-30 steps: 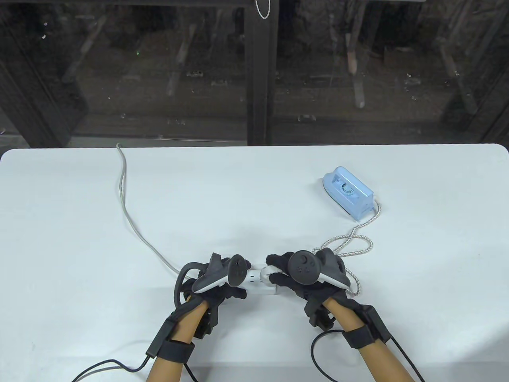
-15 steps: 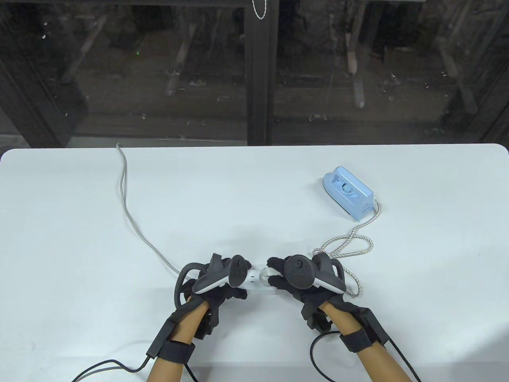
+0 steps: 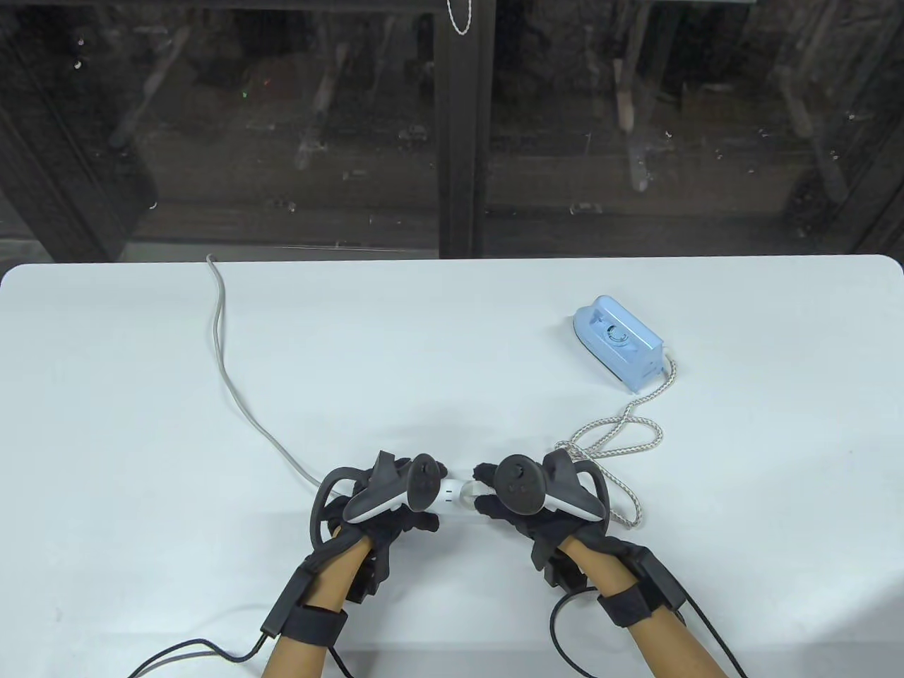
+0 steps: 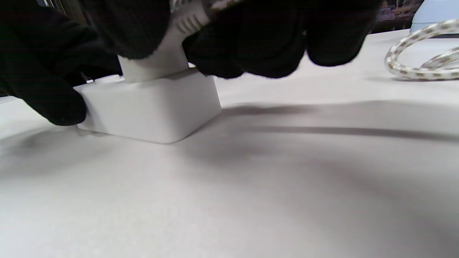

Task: Plug the electric iron into the power strip

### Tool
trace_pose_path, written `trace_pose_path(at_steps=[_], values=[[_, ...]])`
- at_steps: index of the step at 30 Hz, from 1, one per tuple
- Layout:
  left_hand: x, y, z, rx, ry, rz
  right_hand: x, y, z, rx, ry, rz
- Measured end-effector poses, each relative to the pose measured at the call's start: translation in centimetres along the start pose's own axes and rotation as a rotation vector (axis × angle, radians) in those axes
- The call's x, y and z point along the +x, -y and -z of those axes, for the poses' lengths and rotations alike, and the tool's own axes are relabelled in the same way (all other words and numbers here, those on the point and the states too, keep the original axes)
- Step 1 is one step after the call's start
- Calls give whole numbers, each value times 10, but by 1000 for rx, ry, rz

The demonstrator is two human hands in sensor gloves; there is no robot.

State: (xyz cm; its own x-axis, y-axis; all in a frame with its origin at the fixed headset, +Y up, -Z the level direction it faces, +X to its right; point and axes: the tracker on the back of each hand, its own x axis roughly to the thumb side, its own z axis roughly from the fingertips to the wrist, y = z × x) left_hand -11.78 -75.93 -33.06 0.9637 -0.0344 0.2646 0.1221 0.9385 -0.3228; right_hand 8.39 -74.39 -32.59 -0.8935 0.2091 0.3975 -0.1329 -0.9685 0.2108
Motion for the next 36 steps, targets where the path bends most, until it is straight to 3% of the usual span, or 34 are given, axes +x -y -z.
trace_pose_path(at_steps=[7,13,15,21,24,27,36], values=[[1,1,0,-1,0,0,1,-1,-1,17,-7,-10],[6,3,-5,-79,22,50,1,2,-6,100,39,-130],[6,-1,-10,-103,3,60,-3,11,-12,43,43,-129],[-13,-30,-35,60,-71,-15,-23,50,-31,-185,-5,-105],[-27,-35,-42,128,-115,-60,-38,59,-38,-240,-63,-174],[-39,-31,-41,125,-157,-42,-52,59,-41,-268,-122,-269],[-56,-11,-29,30,-221,-9,-84,33,-35,-99,-270,-428]])
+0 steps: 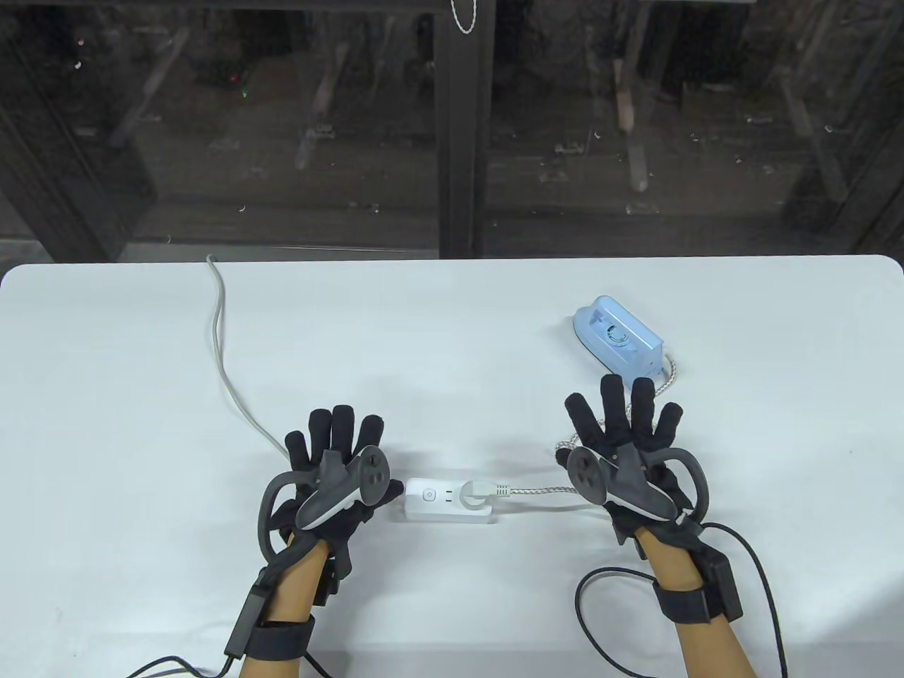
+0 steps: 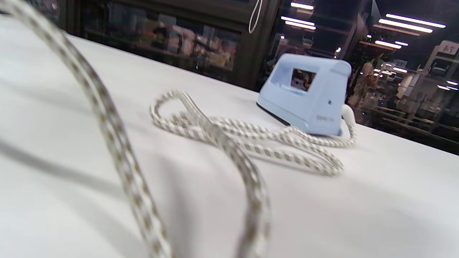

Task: Plug the electric iron into the power strip

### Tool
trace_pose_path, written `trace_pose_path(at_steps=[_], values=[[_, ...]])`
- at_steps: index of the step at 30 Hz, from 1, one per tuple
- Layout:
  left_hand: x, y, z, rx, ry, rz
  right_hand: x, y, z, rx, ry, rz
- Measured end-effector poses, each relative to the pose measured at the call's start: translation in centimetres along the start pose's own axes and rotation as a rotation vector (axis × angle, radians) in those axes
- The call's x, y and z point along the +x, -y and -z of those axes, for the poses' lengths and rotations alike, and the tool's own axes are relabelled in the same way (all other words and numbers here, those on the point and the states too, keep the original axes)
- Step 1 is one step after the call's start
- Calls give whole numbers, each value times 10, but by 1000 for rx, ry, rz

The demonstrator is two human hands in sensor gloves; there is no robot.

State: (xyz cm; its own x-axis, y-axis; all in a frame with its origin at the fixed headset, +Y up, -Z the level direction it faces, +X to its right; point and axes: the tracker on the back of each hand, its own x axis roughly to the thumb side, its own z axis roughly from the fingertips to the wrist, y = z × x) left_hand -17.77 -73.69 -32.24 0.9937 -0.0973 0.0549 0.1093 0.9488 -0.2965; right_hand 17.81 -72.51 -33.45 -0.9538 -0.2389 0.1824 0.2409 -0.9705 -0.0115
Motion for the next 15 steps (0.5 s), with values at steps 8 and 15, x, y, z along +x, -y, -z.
trace_pose_path(at_steps=[8,15], values=[[-3,5,3,-24,-13,9,2,-3,1,28,-1,-12],[-2,4,3,-27,-14,12,5,-4,1,54,2,-32]])
